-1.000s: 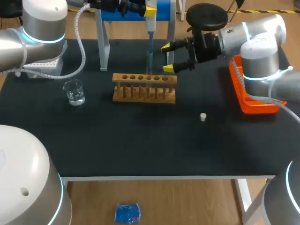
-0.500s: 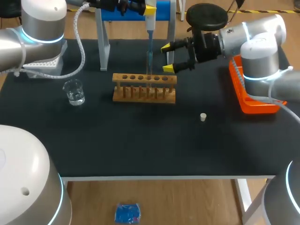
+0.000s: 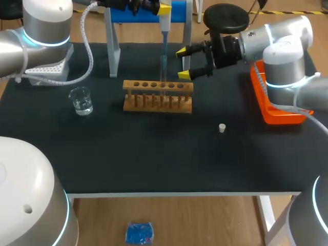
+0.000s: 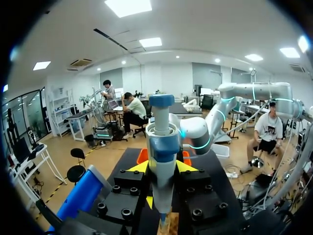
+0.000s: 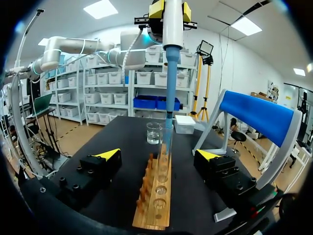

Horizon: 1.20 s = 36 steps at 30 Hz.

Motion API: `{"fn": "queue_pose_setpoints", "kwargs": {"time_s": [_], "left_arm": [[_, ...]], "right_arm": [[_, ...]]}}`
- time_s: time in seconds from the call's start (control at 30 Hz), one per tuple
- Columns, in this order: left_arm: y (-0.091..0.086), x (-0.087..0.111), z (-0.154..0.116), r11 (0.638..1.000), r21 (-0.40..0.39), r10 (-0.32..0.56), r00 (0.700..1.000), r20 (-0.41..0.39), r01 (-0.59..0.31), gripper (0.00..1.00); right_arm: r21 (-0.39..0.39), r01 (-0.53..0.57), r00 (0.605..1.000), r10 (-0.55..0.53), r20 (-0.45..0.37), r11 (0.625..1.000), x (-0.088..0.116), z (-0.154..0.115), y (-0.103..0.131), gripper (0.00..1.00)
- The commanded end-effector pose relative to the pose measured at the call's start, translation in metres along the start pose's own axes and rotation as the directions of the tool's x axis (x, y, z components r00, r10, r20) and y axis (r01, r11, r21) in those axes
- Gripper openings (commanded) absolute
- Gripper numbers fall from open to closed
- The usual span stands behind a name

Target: Invert the test tube, pick up the pipette, mount the tip to pipette, aspirate from beaker and dispense into the tube, eject the tip, return the pipette, and cap with the stopper.

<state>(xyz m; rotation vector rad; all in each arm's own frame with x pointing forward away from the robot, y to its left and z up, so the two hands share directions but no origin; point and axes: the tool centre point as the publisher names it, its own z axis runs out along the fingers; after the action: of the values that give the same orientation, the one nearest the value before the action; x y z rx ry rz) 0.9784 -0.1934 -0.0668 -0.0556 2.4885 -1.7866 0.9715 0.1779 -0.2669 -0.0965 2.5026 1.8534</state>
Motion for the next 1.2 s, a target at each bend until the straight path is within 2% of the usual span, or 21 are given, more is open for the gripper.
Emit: {"fn": "queue_pose_setpoints", "kwargs": {"time_s": [0.03, 1.2], "left_arm": [[-0.002, 0.003, -0.001, 1.0, -0.001, 0.0, 1.0, 0.009, 0.0, 0.0], [-0.014, 0.01, -0.005, 1.0, 0.001, 0.006, 1.0, 0.018, -0.006, 0.0]], "right_arm": [[0.0, 0.001, 1.0, -0.001, -0.001, 1.0, 0.0, 0.0, -0.001, 1.0], [0.0, 0.001, 1.0, -0.001, -0.001, 1.0, 0.0, 0.0, -0.001, 1.0]]}}
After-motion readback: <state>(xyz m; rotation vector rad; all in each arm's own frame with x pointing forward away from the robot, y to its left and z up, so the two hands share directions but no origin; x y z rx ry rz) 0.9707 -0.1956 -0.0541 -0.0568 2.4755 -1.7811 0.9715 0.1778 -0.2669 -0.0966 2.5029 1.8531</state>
